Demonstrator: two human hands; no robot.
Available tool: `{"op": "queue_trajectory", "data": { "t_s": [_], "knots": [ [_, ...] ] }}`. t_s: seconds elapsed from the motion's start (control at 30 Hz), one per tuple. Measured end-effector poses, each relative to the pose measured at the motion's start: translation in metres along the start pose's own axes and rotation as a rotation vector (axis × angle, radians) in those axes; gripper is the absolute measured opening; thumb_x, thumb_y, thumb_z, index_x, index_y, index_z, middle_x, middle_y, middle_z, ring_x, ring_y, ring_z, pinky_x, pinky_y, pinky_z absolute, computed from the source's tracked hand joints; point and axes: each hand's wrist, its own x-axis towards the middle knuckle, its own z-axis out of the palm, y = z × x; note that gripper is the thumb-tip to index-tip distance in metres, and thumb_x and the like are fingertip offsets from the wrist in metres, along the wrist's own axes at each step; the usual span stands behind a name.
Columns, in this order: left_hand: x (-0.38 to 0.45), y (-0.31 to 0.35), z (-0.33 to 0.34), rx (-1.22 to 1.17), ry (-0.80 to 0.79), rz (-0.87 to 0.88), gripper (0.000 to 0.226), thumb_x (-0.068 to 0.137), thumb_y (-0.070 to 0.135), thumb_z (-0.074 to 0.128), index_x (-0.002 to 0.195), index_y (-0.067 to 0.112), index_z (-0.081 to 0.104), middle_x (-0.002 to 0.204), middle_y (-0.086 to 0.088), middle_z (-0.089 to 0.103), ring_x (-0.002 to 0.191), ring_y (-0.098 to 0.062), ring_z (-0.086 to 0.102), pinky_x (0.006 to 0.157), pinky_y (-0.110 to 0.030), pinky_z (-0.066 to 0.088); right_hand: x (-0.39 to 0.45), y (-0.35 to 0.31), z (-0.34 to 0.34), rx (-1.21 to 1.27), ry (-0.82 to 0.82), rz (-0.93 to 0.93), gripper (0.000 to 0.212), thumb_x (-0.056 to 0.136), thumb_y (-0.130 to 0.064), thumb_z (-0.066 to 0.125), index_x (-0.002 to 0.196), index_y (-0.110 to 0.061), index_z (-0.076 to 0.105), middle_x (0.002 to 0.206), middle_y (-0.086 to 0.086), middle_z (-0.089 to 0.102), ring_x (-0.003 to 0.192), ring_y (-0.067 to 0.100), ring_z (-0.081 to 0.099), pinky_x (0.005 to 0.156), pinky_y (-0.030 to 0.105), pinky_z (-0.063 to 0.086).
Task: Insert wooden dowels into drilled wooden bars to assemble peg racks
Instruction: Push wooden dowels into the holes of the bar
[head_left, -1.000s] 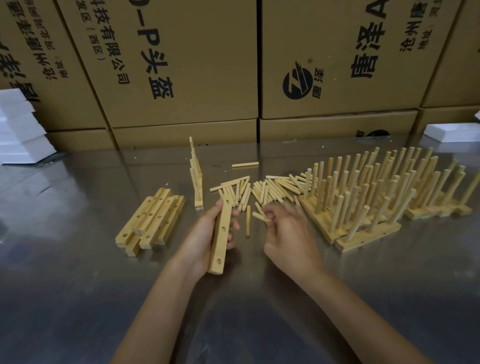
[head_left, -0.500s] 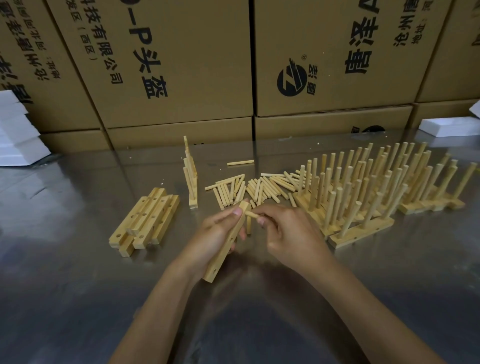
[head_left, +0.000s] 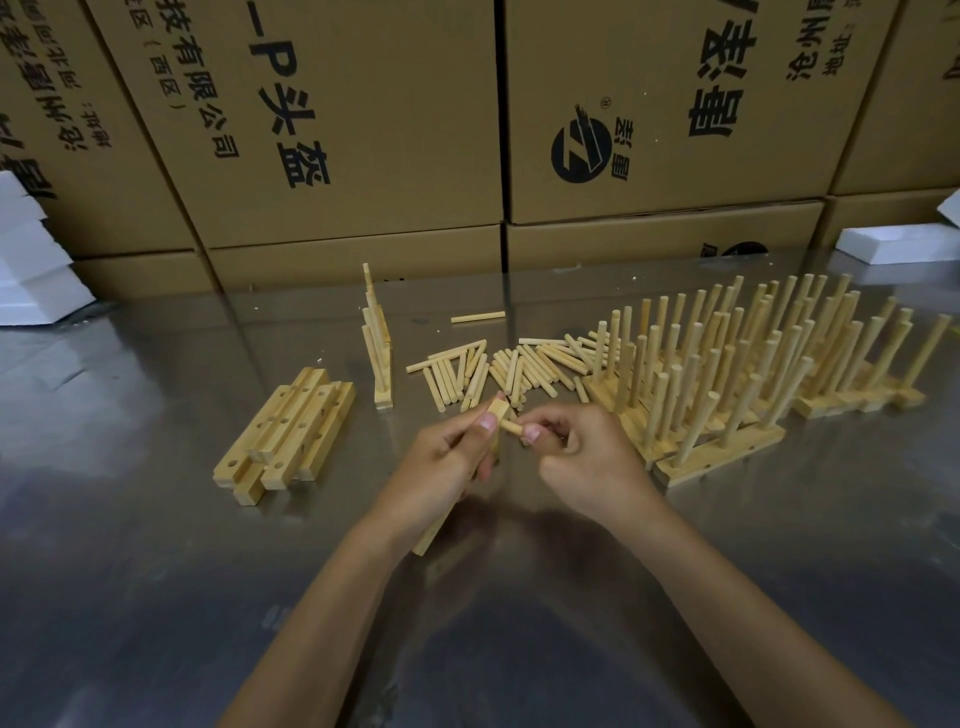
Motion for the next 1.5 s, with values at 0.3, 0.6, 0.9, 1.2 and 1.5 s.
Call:
{"op": "queue_trajectory", "data": {
  "t_s": [0.3,0.6,0.9,1.2,1.5],
  "knots": [
    [0.000,0.000,-0.003,0.033,-0.047,-0.061,0.028,0.105,0.037,0.043,0.130,0.047,0.051,0.066,0.004,0.056,0.055,-0.001,0.048,0.054,-0.014,0.041,0.005,-0.001,-0.009,0.232,-0.127,0.135,0.021,0.094,-0.015,0.064,0.105,-0.029,0.052,0.073,0.002,0.074,0.050,0.009,0.056,0.052,0.028,0.044],
    [0.002,0.003,-0.020,-0.144,0.209,-0.238,0.021,0.104,0.039,0.045,0.118,0.038,0.062,0.066,0.003,0.065,0.053,-0.008,0.053,0.050,-0.022,0.046,0.013,0.010,-0.011,0.412,0.159,0.185,0.038,0.096,-0.054,0.052,0.097,-0.020,0.069,0.085,-0.007,0.075,0.081,0.013,0.071,0.066,0.032,0.059],
    [0.005,0.000,-0.026,-0.311,0.374,-0.310,0.024,0.105,0.035,0.047,0.108,0.024,0.068,0.065,0.001,0.066,0.054,-0.013,0.051,0.052,-0.027,0.046,0.018,0.033,0.016,-0.535,0.183,-0.035,0.020,0.087,-0.041,0.069,0.090,-0.022,0.073,0.100,-0.008,0.063,0.108,0.016,0.050,0.090,0.032,0.044],
    [0.006,0.001,-0.034,-0.566,0.350,-0.394,0.025,0.104,0.033,0.047,0.113,0.014,0.061,0.064,0.000,0.065,0.049,-0.011,0.050,0.041,-0.022,0.043,0.005,0.005,-0.006,-0.058,0.511,-0.223,0.005,0.091,-0.023,0.059,0.092,-0.024,0.054,0.078,-0.012,0.064,0.072,0.007,0.062,0.059,0.031,0.048],
    [0.003,0.006,-0.024,-0.572,0.272,-0.354,0.027,0.103,0.035,0.049,0.111,0.014,0.063,0.069,0.001,0.064,0.052,-0.011,0.052,0.048,-0.023,0.044,-0.020,-0.016,0.027,-0.232,-0.073,-0.346,0.014,0.104,-0.022,0.042,0.107,-0.034,0.036,0.068,-0.012,0.052,0.056,0.005,0.052,0.050,0.021,0.027]
  ]
}}
